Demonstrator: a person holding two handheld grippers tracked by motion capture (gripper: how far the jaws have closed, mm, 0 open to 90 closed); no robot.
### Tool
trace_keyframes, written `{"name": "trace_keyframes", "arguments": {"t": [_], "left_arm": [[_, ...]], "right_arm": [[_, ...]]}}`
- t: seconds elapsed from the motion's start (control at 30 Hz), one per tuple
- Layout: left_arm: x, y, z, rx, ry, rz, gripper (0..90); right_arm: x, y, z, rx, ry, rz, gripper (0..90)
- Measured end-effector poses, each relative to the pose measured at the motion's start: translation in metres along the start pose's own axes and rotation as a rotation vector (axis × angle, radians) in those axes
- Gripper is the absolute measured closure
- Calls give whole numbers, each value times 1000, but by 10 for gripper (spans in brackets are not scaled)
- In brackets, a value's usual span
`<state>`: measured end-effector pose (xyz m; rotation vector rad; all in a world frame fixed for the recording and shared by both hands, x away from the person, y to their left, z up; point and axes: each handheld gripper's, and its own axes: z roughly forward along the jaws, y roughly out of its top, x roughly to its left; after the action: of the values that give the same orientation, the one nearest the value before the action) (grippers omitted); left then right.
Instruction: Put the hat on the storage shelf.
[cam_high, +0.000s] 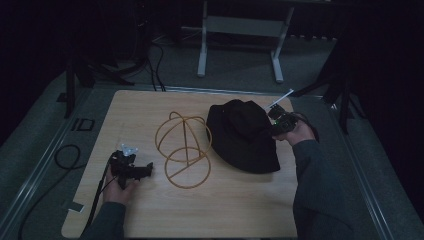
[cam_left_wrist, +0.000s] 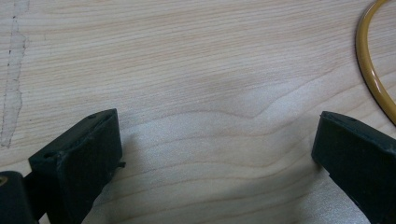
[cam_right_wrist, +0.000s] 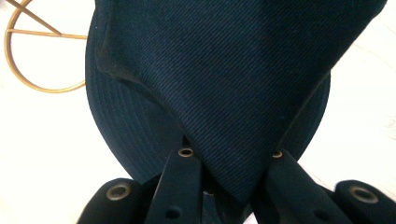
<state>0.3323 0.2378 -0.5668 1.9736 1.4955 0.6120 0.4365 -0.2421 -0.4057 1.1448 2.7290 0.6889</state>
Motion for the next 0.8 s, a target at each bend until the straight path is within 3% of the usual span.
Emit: {"name": "trace_keyframes", "arguments": {"t": [0.53,0.8], "left_arm": [[0,0,0,0,0,1,18],[0,0,0,-2,1,-1,18]], "right_arm": [[-1,-2,-13,-65,33,9,851],[-3,-6,-25,-122,80,16,851]]}}
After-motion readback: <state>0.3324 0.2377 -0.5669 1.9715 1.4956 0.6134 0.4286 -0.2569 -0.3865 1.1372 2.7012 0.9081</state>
